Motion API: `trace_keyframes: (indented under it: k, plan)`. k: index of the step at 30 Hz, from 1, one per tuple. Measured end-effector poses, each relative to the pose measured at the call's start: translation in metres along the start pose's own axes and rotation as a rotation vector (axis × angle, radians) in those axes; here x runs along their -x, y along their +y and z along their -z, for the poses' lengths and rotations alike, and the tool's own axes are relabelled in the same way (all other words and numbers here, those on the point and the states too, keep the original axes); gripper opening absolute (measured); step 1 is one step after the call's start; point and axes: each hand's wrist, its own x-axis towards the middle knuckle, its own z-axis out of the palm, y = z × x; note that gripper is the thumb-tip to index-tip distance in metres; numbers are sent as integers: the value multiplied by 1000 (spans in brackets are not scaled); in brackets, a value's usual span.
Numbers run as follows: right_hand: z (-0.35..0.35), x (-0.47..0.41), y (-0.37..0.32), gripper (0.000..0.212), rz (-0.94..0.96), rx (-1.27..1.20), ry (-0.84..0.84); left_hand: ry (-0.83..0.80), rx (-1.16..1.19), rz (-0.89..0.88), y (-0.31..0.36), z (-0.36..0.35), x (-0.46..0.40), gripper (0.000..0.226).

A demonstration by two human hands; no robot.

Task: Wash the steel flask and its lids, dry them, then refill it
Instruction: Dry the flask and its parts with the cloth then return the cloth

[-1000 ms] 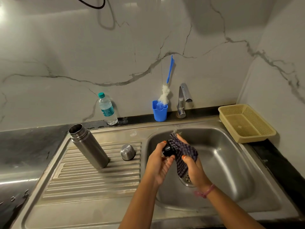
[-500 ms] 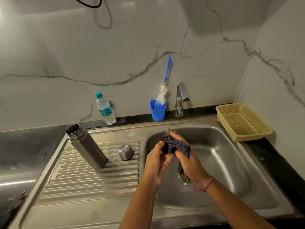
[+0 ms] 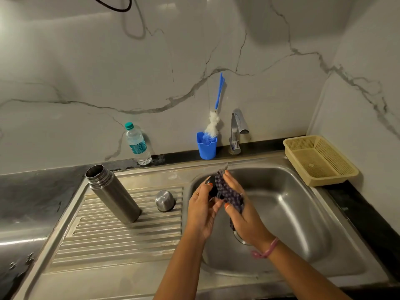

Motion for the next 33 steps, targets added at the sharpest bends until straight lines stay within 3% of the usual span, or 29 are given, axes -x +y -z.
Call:
trace_keyframes:
  k: [2,5,7,11,15,18,22,27,29,31,33]
  plan:
    - [1,1,9,62,98,99,-44,0,-2,3,0,0,-1,17]
    - [3,1,10,55,-5,-93,112,-19,4,10,-3,-1,-1,20]
    - [4,0,4,56,-14,-55,170,-27,-13,0,-3,-3,-1,22]
    - [3,1,11,57,178,217,19,-16,-16,-13,-2,-5,-5,23]
    - [5,-4,13,55,57,35,113,30,65,20,-6,-7,-9,43]
    - [1,-3,14,55,126,87,74,4,121,8,-5,-5,-12,61]
    - [3,-10,12,45,-89,-212,192,-65,205,3,-6,-1,-13,50]
    - [-6,-1,8,61,100,139,113,-73,293,6,-6,-7,-13,35]
    - [-13,4,11,65,131,264,76,-32,270,17,-8,-11,-18,52]
    - [-18,3,9,65,94,250,80,-3,220,5,-12,-11,-23,73]
    - [-15,-7,-1,54,-13,140,126,12,203,-17,-17,-10,-23,63]
